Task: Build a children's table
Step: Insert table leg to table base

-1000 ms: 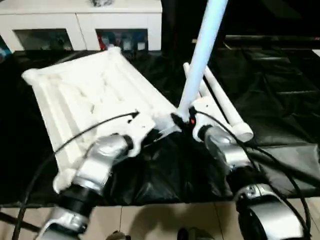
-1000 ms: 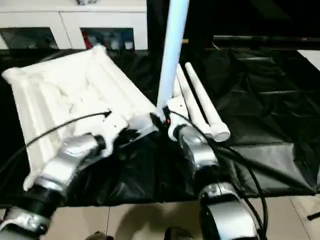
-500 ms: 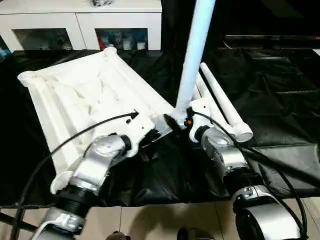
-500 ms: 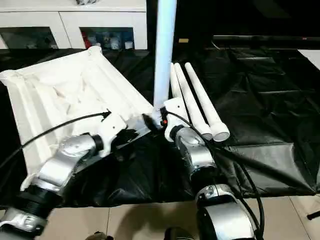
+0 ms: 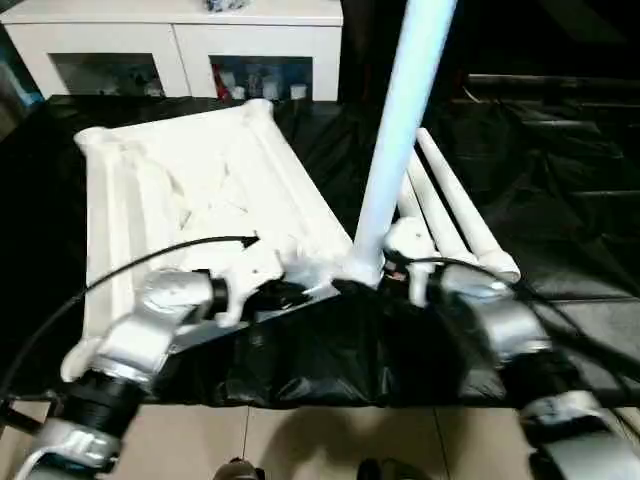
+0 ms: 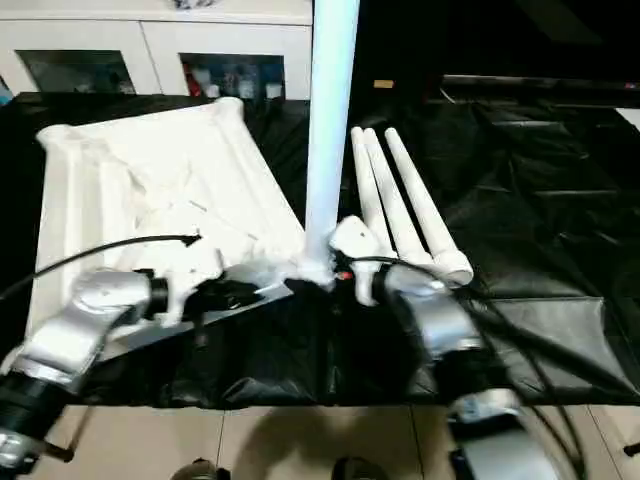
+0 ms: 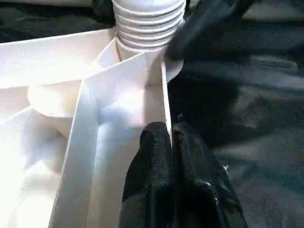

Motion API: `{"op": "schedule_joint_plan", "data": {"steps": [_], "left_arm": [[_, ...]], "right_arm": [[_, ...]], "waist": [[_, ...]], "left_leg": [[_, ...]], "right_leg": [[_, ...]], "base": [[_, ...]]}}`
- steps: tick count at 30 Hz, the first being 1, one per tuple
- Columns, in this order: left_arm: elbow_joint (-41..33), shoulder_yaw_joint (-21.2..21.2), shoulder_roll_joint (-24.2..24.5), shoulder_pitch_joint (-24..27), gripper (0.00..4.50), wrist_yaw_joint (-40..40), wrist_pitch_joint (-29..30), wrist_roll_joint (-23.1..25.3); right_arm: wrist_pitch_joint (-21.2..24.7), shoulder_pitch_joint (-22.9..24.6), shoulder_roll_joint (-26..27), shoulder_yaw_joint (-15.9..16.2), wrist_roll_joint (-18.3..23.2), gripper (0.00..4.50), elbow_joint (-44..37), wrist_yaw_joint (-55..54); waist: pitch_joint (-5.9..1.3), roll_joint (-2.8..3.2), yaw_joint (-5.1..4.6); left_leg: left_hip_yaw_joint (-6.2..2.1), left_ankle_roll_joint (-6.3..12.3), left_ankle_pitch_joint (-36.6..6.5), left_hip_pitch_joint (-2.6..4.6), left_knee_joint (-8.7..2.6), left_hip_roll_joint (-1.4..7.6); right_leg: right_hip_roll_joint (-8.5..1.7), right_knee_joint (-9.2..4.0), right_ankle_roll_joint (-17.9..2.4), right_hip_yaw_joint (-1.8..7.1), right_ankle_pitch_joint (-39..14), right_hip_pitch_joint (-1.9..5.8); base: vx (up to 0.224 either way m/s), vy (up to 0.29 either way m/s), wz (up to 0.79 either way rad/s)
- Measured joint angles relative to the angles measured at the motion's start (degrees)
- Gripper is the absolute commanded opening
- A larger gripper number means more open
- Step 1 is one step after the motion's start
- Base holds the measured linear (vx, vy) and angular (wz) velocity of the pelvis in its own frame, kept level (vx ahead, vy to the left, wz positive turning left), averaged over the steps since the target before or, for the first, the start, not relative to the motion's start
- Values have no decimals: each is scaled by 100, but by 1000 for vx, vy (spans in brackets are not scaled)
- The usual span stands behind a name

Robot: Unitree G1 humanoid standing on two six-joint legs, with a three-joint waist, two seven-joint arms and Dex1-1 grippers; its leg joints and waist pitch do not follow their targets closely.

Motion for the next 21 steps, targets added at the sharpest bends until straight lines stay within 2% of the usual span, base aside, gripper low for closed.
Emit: {"op": "schedule_joint_plan", "data": {"steps": [4, 8, 9, 13, 14, 17, 19, 21], "left_arm": [[33, -3, 265, 0, 0, -396, -169, -109], [77, -10, 322, 0, 0, -608, -205, -138], [79, -15, 338, 0, 0, -656, -210, -166], [80, -18, 349, 0, 0, -713, -227, -177], [80, -18, 349, 0, 0, -714, -228, -178], [77, -21, 338, 0, 0, -714, -227, -183], [69, -23, 329, 4, 0, -714, -221, -184], [67, -24, 329, 13, 0, -715, -210, -185]], "right_arm": [[-2, 142, -263, 166, 53, 444, -242, 590], [15, 148, -348, 235, 87, 444, -333, 897], [31, 149, -385, 240, 119, 418, -358, 971], [125, 167, -395, 282, 139, 405, -369, 1034], [129, 168, -386, 286, 139, 376, -369, 1031], [181, 248, -305, 285, 173, 363, -434, 1007], [197, 355, -221, 312, 179, 332, -482, 1003], [240, 386, -192, 346, 182, 320, -509, 982]], "waist": [[0, -1, 2], [-1, -2, 6], [-1, -2, 10], [-1, -3, 9], [-1, -3, 9], [-2, -3, 14], [-2, -3, 15], [-2, -3, 12]], "left_leg": [[-1, 0, 0, -1, 2, 1], [-1, 0, 0, -1, 4, 1], [-1, 0, 0, -1, 4, 1], [-1, 1, 0, -3, 4, 1], [-1, 1, 0, -3, 4, 1], [-2, 0, 0, -4, 4, 2], [-2, 0, 0, -5, 4, 2], [-1, 0, 0, -5, 6, 1]], "right_leg": [[1, 0, 1, 0, 0, 0], [0, 0, 1, 0, 0, 0], [0, 0, 1, 0, -1, 1], [0, 0, 1, 0, -1, 0], [0, 0, 1, 0, -1, 0], [0, 0, 2, -1, -1, 1], [0, -1, 2, -1, -1, 0], [0, -2, 2, 0, -1, 0]], "base": [[0, 0, 0], [0, 0, 0], [0, 0, 0], [0, 0, 0], [0, 0, 0], [0, 0, 0], [0, 0, 0], [0, 0, 0]]}}
